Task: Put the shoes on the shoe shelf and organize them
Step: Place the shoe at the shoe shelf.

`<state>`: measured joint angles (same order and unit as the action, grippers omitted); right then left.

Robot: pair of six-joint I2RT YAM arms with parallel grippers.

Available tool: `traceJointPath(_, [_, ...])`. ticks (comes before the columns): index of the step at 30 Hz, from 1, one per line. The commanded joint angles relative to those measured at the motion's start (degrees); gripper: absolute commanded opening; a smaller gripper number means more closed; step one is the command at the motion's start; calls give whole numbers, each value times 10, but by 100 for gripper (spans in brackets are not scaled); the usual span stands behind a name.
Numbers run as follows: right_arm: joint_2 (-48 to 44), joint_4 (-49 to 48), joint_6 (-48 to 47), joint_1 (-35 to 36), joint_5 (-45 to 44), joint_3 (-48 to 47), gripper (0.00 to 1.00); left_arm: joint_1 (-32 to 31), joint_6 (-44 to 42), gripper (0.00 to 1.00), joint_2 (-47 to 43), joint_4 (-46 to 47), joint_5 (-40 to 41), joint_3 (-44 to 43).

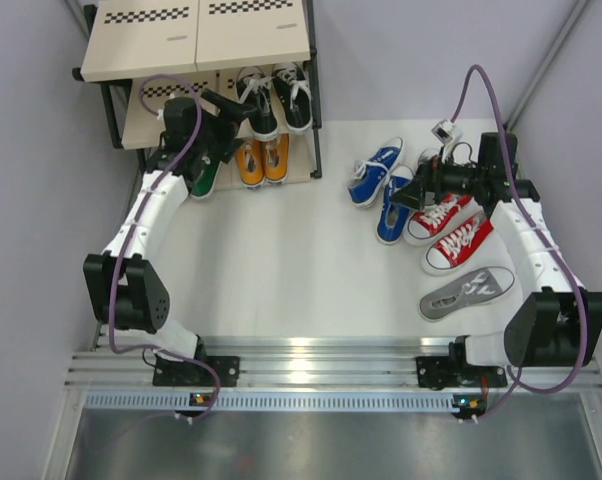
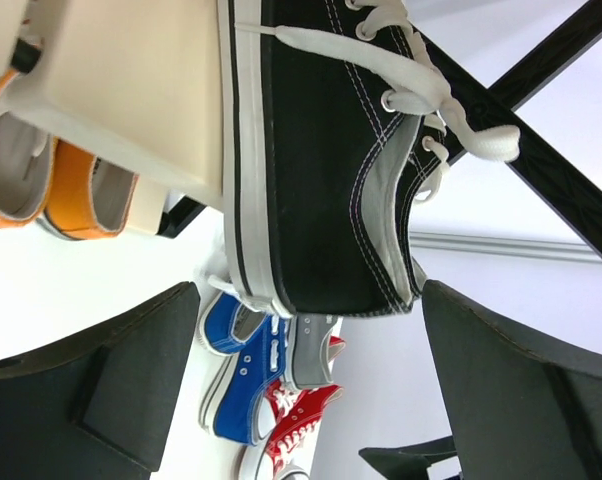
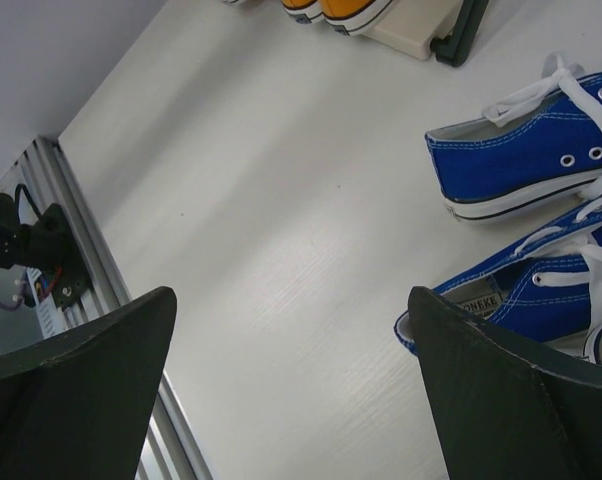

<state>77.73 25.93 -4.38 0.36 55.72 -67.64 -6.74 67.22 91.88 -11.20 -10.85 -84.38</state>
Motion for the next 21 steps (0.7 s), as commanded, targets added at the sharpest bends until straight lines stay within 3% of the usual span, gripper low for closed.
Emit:
traceJointPath(1, [-11,17,-34,2,-8,-36,99,8,-25,98,-46,-38,15,-25])
traceJointPath(21, [-23,54,-79,2,-40,-44,99,28,-58,98,-115,-84,-12,-22])
